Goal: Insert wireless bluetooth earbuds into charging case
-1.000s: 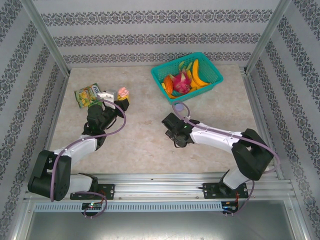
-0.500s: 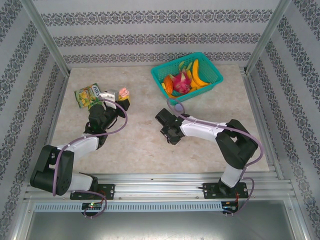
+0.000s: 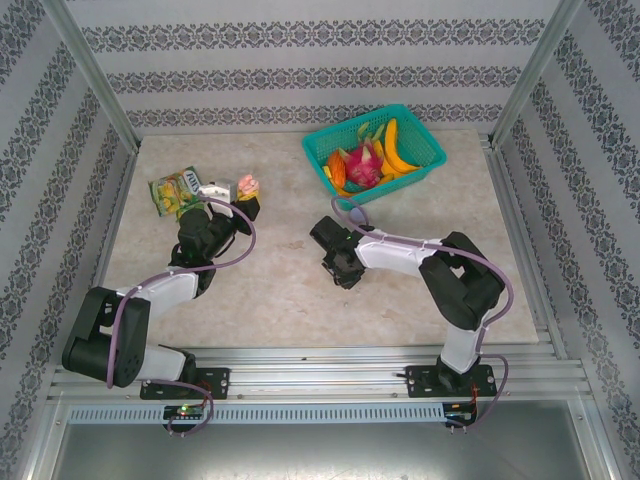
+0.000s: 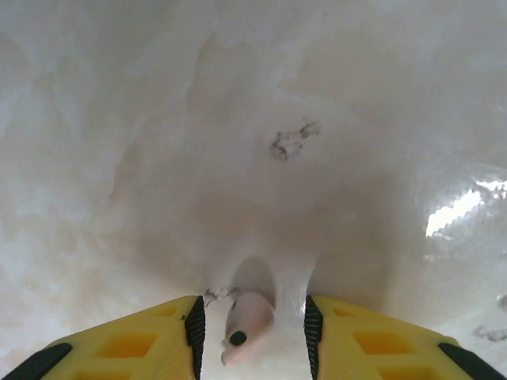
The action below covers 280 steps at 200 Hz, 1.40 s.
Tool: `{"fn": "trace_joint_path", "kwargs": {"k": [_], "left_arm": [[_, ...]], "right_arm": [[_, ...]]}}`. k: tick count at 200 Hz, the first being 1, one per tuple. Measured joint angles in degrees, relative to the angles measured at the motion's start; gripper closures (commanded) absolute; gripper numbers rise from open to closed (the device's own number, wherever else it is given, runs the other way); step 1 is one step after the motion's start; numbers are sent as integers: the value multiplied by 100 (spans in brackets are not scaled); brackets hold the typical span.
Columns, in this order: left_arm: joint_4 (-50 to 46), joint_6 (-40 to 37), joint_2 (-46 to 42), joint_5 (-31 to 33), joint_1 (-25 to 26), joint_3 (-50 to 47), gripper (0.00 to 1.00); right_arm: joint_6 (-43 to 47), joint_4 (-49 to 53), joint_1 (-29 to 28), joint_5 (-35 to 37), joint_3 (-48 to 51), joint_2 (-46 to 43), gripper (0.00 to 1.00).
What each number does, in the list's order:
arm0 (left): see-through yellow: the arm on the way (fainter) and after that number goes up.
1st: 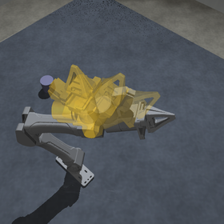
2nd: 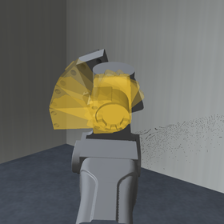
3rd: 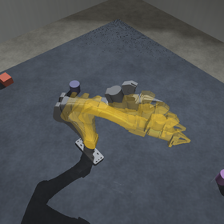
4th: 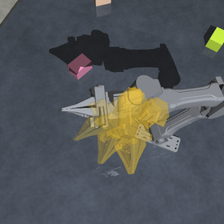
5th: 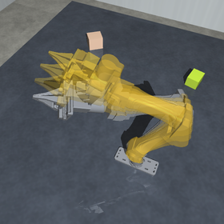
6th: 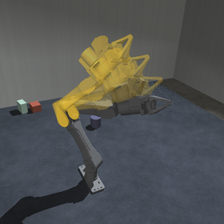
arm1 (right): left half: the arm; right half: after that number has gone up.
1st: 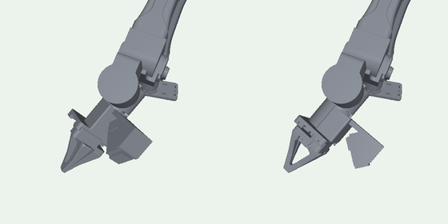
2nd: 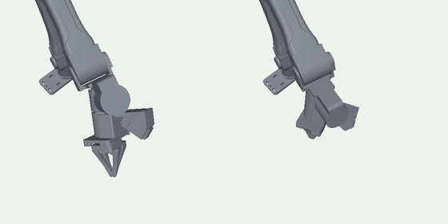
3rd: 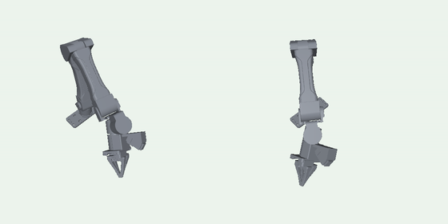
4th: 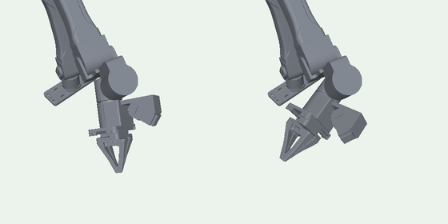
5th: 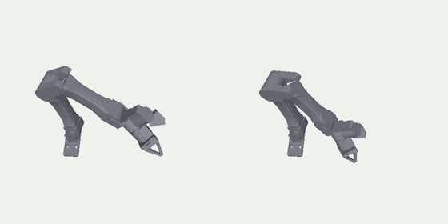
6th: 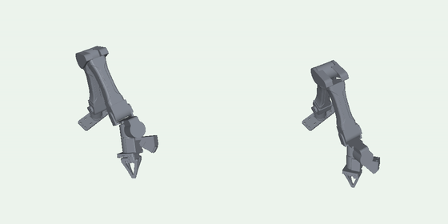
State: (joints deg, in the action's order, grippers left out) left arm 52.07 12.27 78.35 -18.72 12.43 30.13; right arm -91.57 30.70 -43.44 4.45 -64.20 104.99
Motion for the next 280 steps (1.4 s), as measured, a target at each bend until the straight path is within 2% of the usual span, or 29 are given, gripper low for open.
{"fn": "trace_joint_path", "kwargs": {"k": [176,280], "left_arm": [[28,0,59,61,0,0,100],[17,0,-44,-140,2,-2,100]], "right_arm": [[396,286,59,-90,-245,164,76],[1534,-72,61,522,-50,-354,78]]}}
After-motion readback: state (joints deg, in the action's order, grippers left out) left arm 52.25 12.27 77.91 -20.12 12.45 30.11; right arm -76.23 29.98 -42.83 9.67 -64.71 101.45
